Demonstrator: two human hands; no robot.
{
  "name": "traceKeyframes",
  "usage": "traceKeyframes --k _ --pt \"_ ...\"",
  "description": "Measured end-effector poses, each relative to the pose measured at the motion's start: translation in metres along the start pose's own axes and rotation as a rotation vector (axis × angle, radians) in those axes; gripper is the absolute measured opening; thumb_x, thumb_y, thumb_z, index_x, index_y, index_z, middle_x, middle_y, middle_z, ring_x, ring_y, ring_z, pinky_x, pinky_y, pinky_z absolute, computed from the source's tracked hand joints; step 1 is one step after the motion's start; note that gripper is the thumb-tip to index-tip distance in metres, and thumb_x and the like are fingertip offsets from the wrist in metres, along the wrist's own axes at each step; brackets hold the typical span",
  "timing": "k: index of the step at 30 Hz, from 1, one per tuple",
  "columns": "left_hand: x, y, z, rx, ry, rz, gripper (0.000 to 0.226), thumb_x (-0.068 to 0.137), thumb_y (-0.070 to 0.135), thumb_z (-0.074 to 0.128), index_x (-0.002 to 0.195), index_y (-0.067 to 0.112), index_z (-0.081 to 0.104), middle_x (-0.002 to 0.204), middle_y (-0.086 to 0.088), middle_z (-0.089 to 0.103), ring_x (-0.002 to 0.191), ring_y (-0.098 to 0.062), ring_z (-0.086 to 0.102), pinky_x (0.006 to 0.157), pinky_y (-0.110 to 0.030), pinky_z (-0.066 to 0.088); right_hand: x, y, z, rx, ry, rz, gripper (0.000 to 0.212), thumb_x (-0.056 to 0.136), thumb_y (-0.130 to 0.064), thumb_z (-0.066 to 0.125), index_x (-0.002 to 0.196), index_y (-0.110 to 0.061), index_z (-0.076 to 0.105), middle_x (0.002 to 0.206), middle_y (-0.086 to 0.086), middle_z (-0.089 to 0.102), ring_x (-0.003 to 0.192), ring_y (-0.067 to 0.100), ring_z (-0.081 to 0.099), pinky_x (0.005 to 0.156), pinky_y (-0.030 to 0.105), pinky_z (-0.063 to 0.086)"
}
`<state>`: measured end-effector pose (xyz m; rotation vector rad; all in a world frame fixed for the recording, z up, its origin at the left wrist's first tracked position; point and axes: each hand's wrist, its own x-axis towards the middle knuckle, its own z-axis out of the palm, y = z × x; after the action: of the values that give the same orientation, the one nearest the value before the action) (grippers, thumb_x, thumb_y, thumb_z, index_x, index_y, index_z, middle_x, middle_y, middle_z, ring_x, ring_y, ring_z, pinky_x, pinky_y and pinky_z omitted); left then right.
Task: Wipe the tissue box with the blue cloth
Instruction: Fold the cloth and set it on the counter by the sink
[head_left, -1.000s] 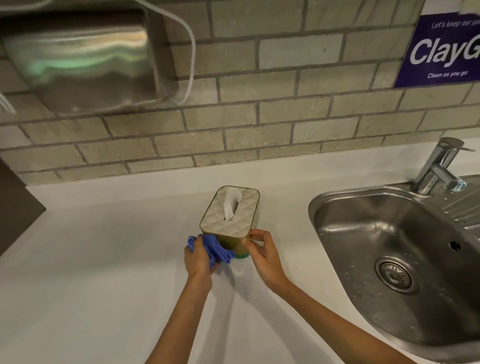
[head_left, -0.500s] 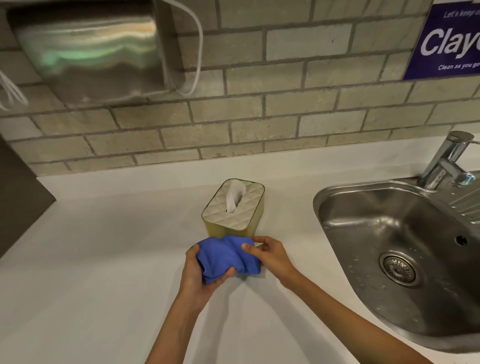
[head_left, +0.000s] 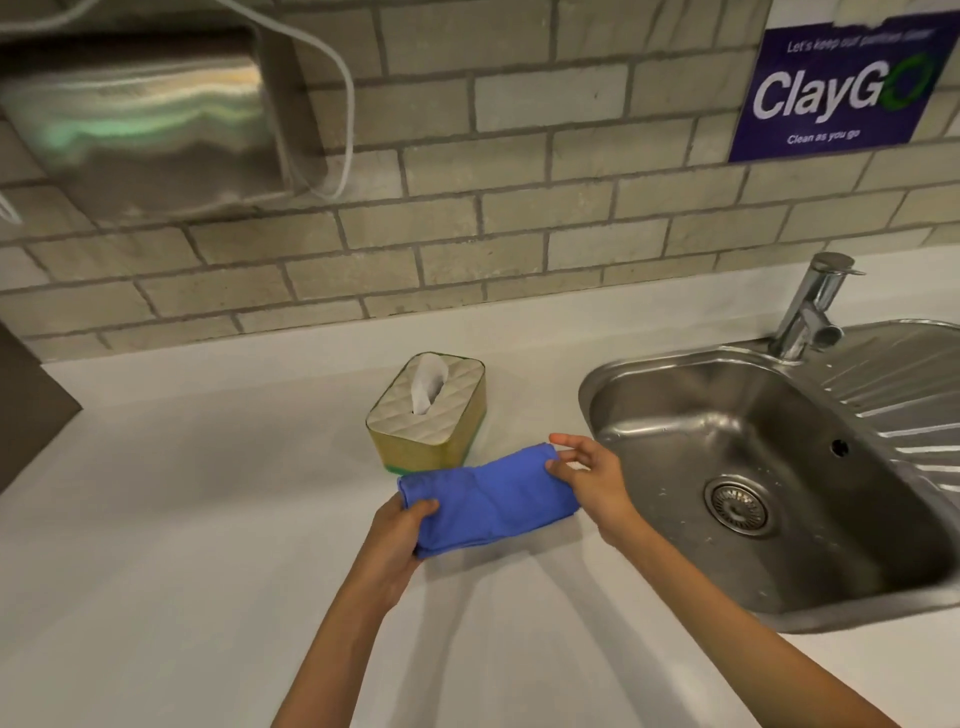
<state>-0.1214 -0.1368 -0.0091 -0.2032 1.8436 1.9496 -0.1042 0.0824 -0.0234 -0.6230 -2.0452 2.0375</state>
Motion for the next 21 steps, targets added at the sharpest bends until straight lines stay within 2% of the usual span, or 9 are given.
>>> traceKeyframes --k 2,7,13,16,19,21 --pt "-0.005 -0.003 0.014 0.020 0.026 0.028 0.024 0.092 0.002 0.046 0.100 0.019 0.061 0.095 0.002 0.069 0.087 -0.012 0.065 0.063 -0.024 0.052 -0.006 -0.006 -0.020 -0.025 0.025 -0.046 0.033 0.080 0.001 0.065 0.112 -0.005 0.062 0.080 0.000 0.059 0.068 0.018 0.056 0.067 0.020 0.049" --pt "-0.021 -0.023 0.058 0.080 0.016 0.017 0.021 0.090 0.002 0.054 0.108 0.009 0.060 0.091 -0.004 0.067 0.080 -0.018 0.064 0.064 -0.028 0.052 -0.027 -0.004 -0.087 -0.038 0.070 -0.075 0.033 0.077 0.004 0.067 0.108 -0.007 0.063 0.092 0.009 0.062 0.085 0.020 0.060 0.084 0.035 0.050" --pt "-0.052 -0.067 0.119 0.143 -0.076 -0.031 0.018 0.087 0.003 0.060 0.105 0.009 0.060 0.092 -0.005 0.068 0.079 -0.015 0.066 0.056 -0.018 0.057 -0.061 0.025 -0.172 -0.119 0.121 -0.006 0.039 0.075 0.009 0.067 0.113 0.002 0.061 0.079 0.001 0.058 0.074 0.011 0.056 0.078 0.020 0.047" --pt "-0.067 -0.084 0.145 0.164 -0.092 -0.061 0.021 0.086 0.002 0.061 0.106 0.008 0.059 0.097 -0.009 0.067 0.083 -0.021 0.065 0.064 -0.024 0.057 -0.079 0.040 -0.205 -0.139 0.132 0.043 0.040 0.074 0.010 0.067 0.114 0.001 0.061 0.079 0.001 0.057 0.076 0.013 0.057 0.070 0.011 0.048" --pt "-0.080 -0.096 0.165 0.187 -0.099 -0.063 0.024 0.086 0.000 0.061 0.108 0.009 0.057 0.092 -0.005 0.067 0.080 -0.018 0.065 0.060 -0.021 0.056 -0.094 0.053 -0.229 -0.142 0.139 0.074 0.040 0.075 0.010 0.066 0.114 0.003 0.060 0.088 0.008 0.060 0.091 0.020 0.056 0.071 0.014 0.048" --pt "-0.088 -0.103 0.175 0.210 -0.093 -0.047 0.025 0.085 -0.001 0.061 0.107 0.010 0.057 0.087 -0.002 0.067 0.076 -0.014 0.065 0.055 -0.018 0.056 -0.102 0.059 -0.242 -0.148 0.145 0.084 0.039 0.076 0.010 0.066 0.114 0.002 0.061 0.094 0.009 0.060 0.093 0.021 0.056 0.073 0.017 0.047"
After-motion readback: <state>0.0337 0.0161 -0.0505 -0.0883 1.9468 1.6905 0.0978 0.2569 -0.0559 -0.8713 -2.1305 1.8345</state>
